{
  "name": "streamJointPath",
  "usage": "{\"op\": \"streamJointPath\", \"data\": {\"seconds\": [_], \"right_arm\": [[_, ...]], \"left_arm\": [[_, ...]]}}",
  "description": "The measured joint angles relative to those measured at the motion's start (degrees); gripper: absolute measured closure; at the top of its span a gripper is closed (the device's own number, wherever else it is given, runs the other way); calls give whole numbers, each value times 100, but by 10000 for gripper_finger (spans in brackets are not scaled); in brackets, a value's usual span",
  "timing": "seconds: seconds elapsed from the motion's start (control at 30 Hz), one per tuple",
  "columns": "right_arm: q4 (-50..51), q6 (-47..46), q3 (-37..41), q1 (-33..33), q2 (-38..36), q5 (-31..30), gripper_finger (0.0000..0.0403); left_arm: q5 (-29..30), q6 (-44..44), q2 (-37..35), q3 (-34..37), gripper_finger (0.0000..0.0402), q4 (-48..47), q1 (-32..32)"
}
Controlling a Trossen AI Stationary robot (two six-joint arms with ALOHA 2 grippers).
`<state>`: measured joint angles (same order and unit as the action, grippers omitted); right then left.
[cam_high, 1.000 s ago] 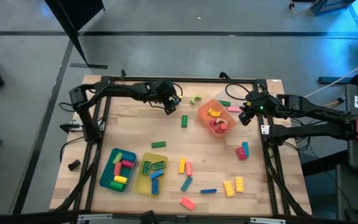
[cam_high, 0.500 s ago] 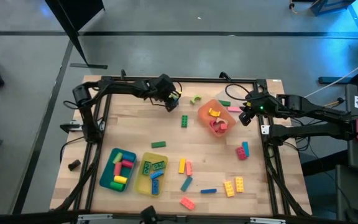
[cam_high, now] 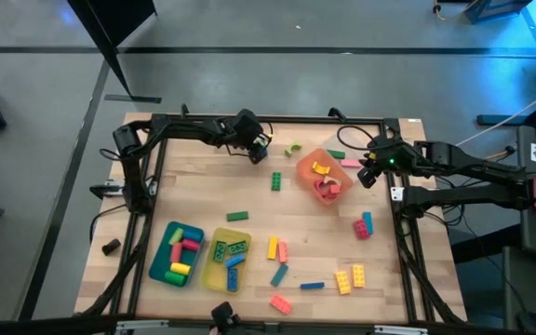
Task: Sort blocks by size
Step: Put the light green arch block into the orange bin
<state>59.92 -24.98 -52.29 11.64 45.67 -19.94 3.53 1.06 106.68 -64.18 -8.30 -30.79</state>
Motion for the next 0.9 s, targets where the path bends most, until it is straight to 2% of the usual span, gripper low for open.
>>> {"op": "streamJointPath", "data": {"seconds": [0.3,0.53,0.63,0.77,0.9], "right_arm": [[5,-1,0,-2,-2,3,286],[7,-1,0,-2,-2,4,286],[7,-1,0,-2,-2,5,286],[12,-1,0,-2,-2,8,286],[16,-2,0,-2,-2,54,286]], "left_arm": [[-81,-124,80,2,201,-4,-1],[-83,-115,87,2,283,-3,-6],[-83,-103,67,2,285,13,-6],[-136,-105,-127,-247,285,-308,-6],[-426,-76,-483,-700,285,-1219,81]]}}
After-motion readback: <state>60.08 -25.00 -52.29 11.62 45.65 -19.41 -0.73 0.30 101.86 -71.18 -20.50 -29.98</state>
